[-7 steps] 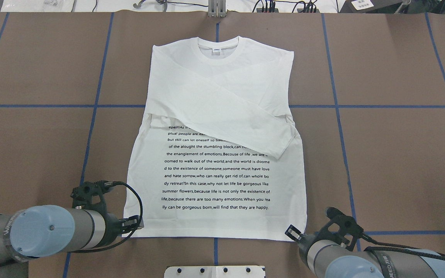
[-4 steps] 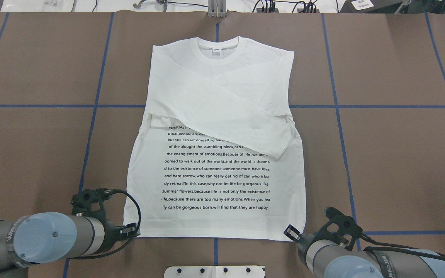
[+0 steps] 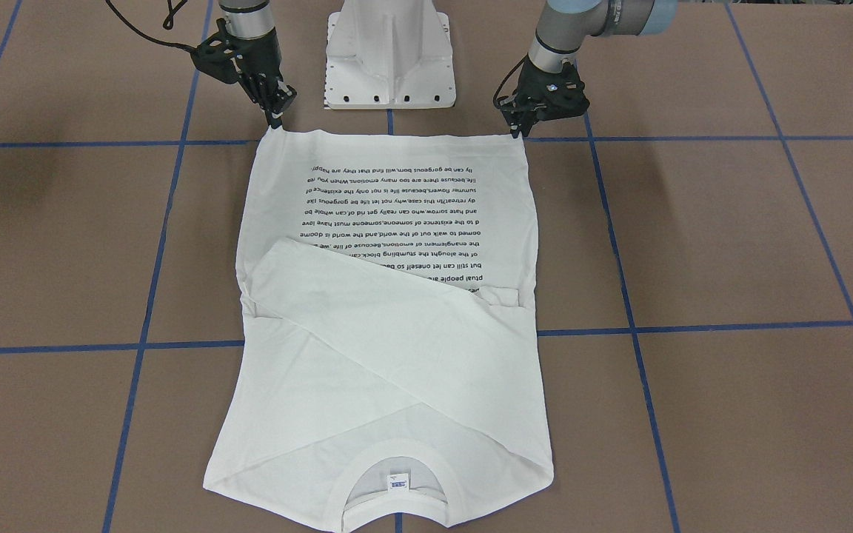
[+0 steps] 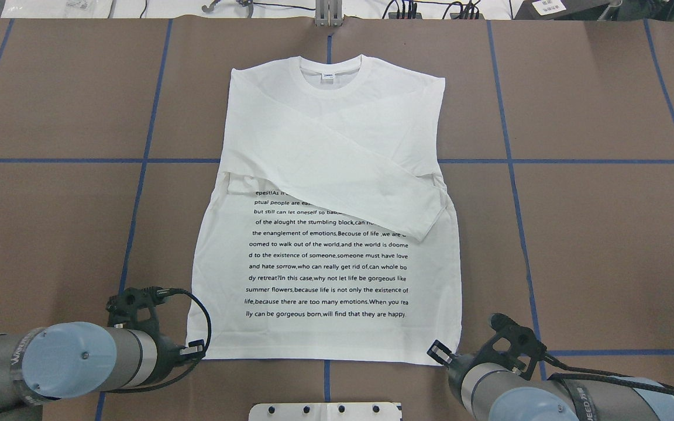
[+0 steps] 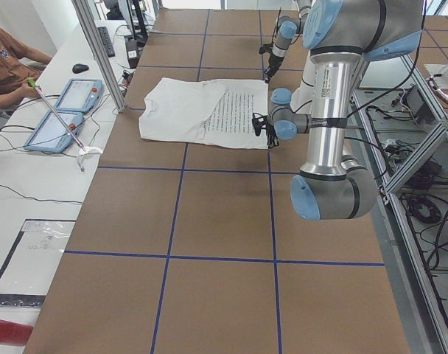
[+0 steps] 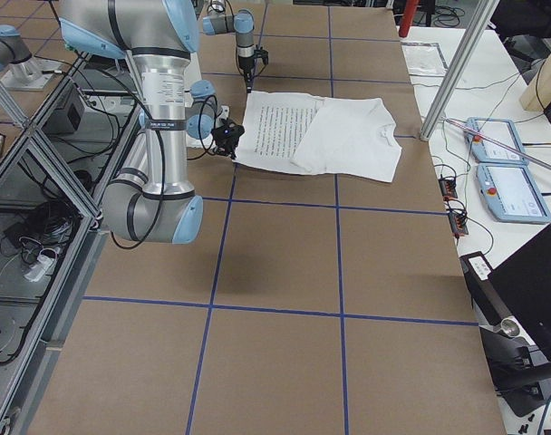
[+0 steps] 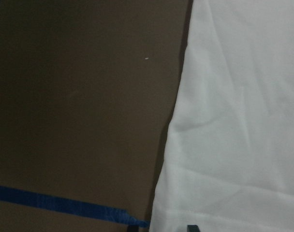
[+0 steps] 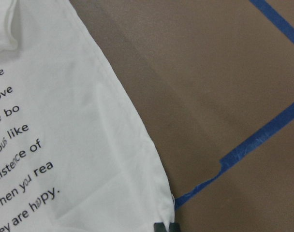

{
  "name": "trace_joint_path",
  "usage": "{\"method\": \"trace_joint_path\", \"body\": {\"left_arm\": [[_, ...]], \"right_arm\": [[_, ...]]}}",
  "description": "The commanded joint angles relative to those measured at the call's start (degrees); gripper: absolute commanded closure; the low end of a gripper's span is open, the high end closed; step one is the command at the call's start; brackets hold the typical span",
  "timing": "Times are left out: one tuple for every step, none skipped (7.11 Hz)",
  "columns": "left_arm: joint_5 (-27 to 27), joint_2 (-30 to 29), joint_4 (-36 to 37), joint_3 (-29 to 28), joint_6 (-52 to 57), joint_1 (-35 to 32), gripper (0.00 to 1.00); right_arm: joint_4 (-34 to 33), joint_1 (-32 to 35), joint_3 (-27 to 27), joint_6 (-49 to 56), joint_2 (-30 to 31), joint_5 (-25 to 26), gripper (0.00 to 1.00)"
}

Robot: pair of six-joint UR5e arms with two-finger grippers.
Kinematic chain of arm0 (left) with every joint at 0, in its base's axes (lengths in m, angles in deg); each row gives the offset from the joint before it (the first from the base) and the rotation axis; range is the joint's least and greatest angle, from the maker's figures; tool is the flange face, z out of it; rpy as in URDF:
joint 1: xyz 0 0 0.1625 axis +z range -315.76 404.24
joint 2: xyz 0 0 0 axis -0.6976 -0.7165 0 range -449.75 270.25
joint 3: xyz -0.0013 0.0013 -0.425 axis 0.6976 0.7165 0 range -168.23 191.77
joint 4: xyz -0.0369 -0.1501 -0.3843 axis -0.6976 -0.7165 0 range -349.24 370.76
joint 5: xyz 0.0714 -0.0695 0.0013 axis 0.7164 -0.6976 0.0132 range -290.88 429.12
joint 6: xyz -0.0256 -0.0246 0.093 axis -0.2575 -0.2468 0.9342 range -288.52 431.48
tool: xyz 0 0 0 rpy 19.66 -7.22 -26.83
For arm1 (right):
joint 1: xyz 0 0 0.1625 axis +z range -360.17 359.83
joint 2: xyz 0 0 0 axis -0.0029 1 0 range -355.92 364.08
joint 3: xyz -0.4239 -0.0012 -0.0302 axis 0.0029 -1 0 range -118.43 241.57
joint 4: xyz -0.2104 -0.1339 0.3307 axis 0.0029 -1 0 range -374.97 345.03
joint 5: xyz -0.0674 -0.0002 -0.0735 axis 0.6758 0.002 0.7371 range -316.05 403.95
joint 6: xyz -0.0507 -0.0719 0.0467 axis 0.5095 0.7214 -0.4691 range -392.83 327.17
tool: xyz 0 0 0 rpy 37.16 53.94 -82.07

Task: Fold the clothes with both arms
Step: 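Lift the hem with both grippers and fold it toward the collar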

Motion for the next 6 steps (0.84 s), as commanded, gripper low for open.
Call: {"method": "trace_joint_path", "body": {"left_arm": [[-0.2, 0.0, -0.2, 0.7, -0.2, -0.1, 1.0], [-0.4, 0.1, 0.0, 3.9, -0.3, -0.1, 1.0], [-0.5, 0.4, 0.0, 5.7, -1.9, -0.1, 1.0], [-1.7, 0.5, 0.0, 7.9, -2.3, -0.1, 1.0], [-5.4, 0.5, 2.1, 10.1, -4.3, -0.1, 1.0], [-7.2, 0.5, 5.4, 14.5, -5.4, 0.3, 1.0]], "right_arm": [[0.0, -0.1, -0.1, 0.1, -0.1, -0.1, 1.0], [0.0, 0.3, 0.1, 0.4, -0.7, -0.7, 1.0], [0.0, 1.0, 1.5, 0.6, -0.4, -1.5, 1.0], [-0.1, 1.2, 3.7, 0.6, 0.1, -1.8, 1.0], [-0.2, 0.2, 4.7, 0.5, 0.3, -2.4, 1.0], [-0.2, -0.9, 6.3, 0.5, 0.4, -2.5, 1.0]]}}
